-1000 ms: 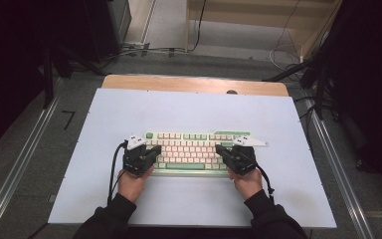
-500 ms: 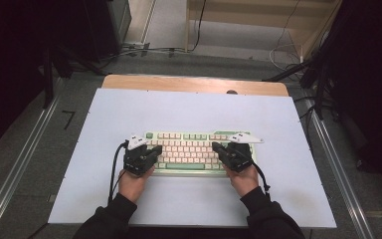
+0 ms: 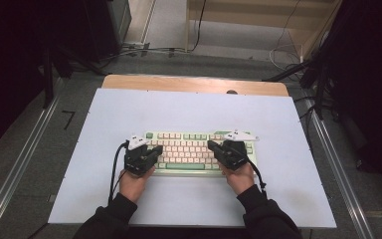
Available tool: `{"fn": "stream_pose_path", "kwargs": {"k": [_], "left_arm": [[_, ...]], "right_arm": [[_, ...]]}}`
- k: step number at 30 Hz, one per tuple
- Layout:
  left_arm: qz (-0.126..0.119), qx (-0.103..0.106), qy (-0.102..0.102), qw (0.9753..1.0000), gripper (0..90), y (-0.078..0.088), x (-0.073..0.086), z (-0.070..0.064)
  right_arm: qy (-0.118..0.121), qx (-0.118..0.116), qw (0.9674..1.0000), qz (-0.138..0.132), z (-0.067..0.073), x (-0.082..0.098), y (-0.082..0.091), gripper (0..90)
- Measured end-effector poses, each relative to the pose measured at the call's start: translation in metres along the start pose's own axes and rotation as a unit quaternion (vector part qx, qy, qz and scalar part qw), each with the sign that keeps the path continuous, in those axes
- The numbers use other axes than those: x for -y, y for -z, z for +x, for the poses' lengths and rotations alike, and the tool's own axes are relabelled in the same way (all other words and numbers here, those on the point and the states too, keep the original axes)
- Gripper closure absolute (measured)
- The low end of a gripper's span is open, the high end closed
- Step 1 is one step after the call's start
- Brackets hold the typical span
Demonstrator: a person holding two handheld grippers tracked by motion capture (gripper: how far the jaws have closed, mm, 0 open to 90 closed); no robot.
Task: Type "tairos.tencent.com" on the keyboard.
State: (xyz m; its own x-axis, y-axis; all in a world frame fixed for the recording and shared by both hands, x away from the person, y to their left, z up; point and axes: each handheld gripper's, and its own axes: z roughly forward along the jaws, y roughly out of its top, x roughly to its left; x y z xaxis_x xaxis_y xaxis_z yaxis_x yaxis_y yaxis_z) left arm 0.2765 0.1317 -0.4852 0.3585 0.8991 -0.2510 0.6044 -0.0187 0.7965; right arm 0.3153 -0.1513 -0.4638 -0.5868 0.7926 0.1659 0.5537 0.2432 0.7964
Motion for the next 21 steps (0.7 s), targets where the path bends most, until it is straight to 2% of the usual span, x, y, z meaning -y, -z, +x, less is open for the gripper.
{"fn": "stream_pose_path", "kwargs": {"k": [9, 21], "left_arm": [[-0.003, -0.001, 0.005, 1.0000, 90.0, 0.000, -0.001, 0.001], [-0.002, -0.001, 0.004, 1.0000, 90.0, 0.000, -0.001, 0.002]], "right_arm": [[0.012, -0.002, 0.9999, 0.007, 0.005, -0.003, -0.008, 87.8], [0.016, -0.004, 0.9995, 0.028, 0.009, -0.005, -0.023, 87.8]]}}
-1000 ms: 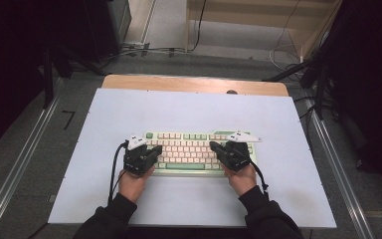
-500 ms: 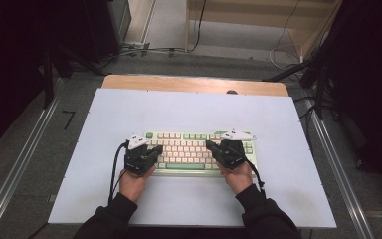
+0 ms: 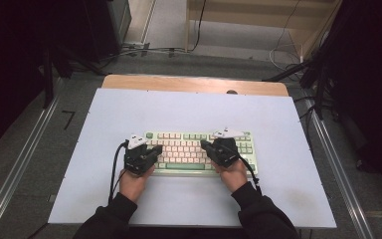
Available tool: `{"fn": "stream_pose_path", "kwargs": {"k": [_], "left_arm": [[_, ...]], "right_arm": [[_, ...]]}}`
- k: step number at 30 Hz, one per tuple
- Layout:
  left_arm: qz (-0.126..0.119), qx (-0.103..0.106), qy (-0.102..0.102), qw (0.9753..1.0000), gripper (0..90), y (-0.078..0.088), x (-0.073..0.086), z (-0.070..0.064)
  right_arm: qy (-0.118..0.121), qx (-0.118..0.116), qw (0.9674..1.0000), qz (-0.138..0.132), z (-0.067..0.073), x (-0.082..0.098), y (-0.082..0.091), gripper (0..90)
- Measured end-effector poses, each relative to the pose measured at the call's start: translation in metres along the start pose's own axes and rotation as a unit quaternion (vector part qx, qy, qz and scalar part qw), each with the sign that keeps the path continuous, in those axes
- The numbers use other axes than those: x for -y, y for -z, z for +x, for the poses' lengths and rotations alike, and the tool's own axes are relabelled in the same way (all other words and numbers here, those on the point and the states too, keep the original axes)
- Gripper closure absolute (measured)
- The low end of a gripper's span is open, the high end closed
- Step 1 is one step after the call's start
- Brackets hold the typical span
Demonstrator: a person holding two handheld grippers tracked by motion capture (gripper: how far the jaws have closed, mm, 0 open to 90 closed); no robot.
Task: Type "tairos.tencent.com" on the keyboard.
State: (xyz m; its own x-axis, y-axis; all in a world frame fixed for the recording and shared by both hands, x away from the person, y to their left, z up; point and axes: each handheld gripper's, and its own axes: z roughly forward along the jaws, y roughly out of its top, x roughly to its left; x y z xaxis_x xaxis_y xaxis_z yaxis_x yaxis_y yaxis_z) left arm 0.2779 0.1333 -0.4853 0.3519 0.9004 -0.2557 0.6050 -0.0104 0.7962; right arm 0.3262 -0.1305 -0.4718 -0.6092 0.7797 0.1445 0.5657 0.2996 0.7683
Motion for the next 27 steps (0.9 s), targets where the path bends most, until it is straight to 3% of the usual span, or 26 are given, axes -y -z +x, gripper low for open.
{"fn": "stream_pose_path", "kwargs": {"k": [24, 27], "left_arm": [[0.002, 0.000, 0.000, 1.0000, 90.0, -0.001, 0.000, 0.000], [0.002, 0.001, 0.000, 1.0000, 90.0, -0.001, 0.000, -0.001]], "right_arm": [[0.021, 0.015, 0.9988, 0.043, 0.008, 0.001, -0.022, 87.8], [0.020, 0.010, 0.9992, 0.034, 0.009, 0.000, -0.018, 87.8]]}}
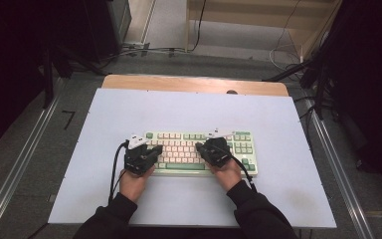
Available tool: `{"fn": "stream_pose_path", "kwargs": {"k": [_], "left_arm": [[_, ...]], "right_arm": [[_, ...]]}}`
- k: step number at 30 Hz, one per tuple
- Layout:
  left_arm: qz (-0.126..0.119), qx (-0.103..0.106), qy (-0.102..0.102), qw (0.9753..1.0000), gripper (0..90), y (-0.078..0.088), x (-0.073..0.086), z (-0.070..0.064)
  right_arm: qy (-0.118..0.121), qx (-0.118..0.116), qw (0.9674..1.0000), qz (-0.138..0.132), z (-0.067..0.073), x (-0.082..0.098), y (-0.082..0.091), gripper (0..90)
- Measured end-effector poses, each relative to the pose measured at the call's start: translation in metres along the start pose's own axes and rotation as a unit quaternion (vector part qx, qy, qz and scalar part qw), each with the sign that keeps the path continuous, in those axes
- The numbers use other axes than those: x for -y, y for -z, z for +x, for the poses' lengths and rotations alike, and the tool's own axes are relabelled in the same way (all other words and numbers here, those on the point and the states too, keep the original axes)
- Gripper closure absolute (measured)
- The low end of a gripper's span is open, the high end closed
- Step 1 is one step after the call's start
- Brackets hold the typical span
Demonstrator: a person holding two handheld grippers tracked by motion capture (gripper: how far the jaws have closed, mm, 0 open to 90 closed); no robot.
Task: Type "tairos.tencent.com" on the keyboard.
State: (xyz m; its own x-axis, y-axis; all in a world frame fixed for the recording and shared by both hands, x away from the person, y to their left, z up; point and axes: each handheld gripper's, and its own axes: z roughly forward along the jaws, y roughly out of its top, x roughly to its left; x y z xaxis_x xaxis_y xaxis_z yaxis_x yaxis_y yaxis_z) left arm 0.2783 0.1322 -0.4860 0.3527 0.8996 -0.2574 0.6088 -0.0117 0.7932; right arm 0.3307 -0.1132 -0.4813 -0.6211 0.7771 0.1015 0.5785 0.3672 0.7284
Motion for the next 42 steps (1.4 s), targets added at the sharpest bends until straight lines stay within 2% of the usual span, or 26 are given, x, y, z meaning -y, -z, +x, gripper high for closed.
{"fn": "stream_pose_path", "kwargs": {"k": [11, 17, 42], "left_arm": [[-0.004, 0.004, 0.008, 1.0000, 89.6, -0.004, -0.005, -0.001], [-0.006, 0.002, 0.003, 1.0000, 90.0, -0.008, -0.008, -0.004], [0.004, 0.018, -0.010, 0.9998, 90.0, -0.022, -0.013, -0.014]], "right_arm": [[0.000, -0.006, 0.9999, -0.015, -0.001, -0.001, 0.008, 87.8], [-0.004, -0.006, 0.9998, -0.018, -0.003, -0.001, 0.010, 87.8], [-0.011, -0.007, 0.9997, -0.020, -0.006, -0.001, 0.013, 87.7]]}}
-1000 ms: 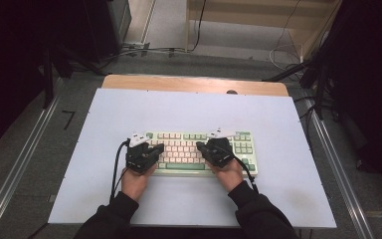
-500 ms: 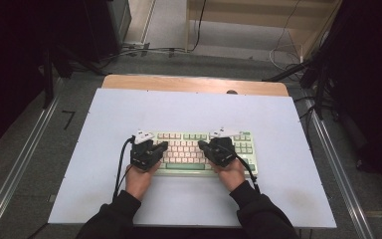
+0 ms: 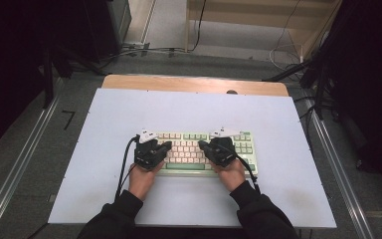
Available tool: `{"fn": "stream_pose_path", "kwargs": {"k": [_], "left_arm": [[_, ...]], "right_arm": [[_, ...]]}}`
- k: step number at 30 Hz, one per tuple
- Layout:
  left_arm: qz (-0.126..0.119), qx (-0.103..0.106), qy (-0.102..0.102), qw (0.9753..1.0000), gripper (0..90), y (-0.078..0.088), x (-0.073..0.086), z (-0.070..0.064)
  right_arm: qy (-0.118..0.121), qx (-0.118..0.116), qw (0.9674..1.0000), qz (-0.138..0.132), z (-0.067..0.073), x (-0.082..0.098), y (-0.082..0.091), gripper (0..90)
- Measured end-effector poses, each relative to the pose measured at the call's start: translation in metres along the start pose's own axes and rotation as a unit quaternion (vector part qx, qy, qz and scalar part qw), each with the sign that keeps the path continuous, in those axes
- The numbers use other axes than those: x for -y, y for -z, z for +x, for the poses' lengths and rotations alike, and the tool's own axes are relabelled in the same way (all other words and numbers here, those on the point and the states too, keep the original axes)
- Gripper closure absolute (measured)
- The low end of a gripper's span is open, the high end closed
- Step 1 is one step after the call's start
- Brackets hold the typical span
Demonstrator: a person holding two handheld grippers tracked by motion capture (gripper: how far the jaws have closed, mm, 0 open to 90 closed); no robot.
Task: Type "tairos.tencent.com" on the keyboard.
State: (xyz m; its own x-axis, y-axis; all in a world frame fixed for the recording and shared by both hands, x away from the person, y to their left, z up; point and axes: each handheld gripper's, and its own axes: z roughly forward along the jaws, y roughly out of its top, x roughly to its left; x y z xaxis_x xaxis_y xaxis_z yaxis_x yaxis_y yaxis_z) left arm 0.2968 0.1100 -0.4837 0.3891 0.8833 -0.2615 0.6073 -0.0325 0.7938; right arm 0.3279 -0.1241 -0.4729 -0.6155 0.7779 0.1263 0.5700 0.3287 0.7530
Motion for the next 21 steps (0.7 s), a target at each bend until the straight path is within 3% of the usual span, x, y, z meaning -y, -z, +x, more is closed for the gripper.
{"fn": "stream_pose_path", "kwargs": {"k": [21], "left_arm": [[0.016, 0.003, -0.003, 0.9999, 90.0, -0.015, 0.000, -0.004]], "right_arm": [[-0.002, -0.003, 1.0000, -0.003, -0.001, 0.001, 0.000, 87.8]]}}
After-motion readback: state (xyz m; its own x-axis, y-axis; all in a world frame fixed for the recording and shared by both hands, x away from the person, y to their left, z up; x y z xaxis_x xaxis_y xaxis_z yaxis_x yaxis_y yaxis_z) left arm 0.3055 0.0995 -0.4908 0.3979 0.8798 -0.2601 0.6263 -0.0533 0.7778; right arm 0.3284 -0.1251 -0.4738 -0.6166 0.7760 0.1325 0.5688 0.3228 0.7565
